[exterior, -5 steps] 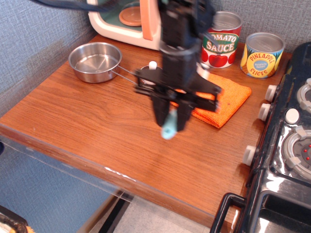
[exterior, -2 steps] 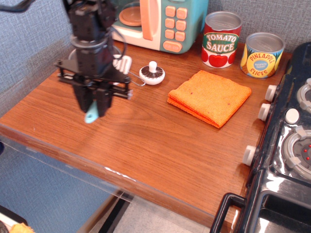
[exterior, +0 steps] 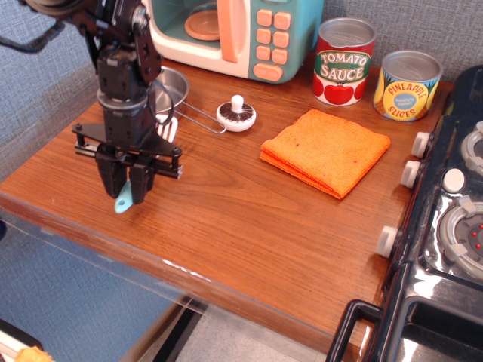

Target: Put the spatula in front of the metal pot, so that it almost touches the pot.

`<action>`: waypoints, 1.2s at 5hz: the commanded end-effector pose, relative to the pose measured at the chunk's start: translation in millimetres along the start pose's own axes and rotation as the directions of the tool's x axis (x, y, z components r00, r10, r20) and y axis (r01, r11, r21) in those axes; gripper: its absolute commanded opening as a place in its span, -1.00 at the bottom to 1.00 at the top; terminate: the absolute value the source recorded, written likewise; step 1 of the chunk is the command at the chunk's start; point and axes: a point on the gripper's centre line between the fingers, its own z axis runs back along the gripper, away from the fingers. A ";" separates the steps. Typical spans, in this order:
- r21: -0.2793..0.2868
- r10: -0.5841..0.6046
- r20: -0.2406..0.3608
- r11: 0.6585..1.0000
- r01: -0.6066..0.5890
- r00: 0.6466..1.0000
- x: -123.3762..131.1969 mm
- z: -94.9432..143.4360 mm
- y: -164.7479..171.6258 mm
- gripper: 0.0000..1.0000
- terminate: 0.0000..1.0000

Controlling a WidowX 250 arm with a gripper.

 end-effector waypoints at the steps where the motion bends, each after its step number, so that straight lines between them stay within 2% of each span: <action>1: 0.017 -0.031 -0.012 0.999 0.031 0.999 12.0 -1.0 13.2 -1.00 -1.00; 2: -0.011 -0.032 0.005 0.999 0.032 0.999 9.2 5.9 14.8 1.00 -1.00; 3: -0.068 -0.054 0.113 0.996 0.062 0.992 5.0 35.3 10.3 1.00 -1.00; 4: -0.074 -0.161 0.244 0.980 0.184 0.956 10.0 69.9 -5.8 1.00 -1.00; 5: -0.055 -0.287 0.304 0.947 0.317 0.908 30.4 95.0 -39.0 1.00 -1.00; 6: -0.061 -0.348 0.320 0.921 0.386 0.881 44.1 101.4 -66.2 1.00 -1.00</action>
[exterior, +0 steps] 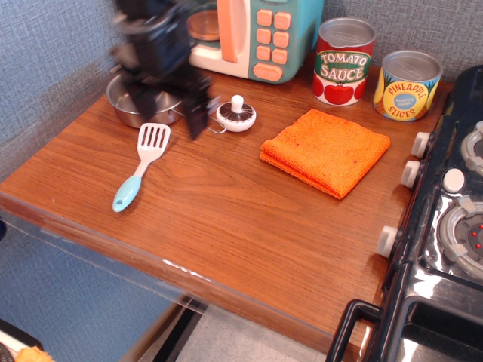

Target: Put the spatula in front of the metal pot, so that it almost touches the pot.

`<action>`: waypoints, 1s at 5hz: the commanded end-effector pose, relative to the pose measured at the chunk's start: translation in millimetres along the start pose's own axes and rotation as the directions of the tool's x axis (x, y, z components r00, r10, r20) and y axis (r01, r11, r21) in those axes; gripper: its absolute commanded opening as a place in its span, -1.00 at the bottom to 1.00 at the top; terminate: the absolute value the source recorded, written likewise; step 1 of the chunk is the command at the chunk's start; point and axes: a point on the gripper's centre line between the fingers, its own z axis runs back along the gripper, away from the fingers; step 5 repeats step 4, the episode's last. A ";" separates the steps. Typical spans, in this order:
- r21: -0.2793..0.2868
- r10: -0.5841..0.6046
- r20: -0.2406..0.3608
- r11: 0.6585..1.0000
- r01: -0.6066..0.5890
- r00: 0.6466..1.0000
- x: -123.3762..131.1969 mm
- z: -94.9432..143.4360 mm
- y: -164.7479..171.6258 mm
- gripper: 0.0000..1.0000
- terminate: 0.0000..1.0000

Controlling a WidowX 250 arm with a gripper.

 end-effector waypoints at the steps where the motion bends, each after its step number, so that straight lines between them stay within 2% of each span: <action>1: -0.050 -0.054 0.007 0.997 0.054 0.999 21.1 5.5 -21.4 1.00 -1.00; 2: -0.063 -0.041 -0.069 0.997 0.037 0.997 19.3 0.5 -21.7 1.00 -1.00; 3: -0.063 -0.041 -0.069 0.997 0.037 0.997 19.3 0.5 -21.7 1.00 -1.00; 4: -0.063 -0.041 -0.069 0.997 0.037 0.997 19.3 0.5 -21.7 1.00 1.00; 5: -0.063 -0.041 -0.069 0.997 0.037 0.997 19.3 0.5 -21.7 1.00 1.00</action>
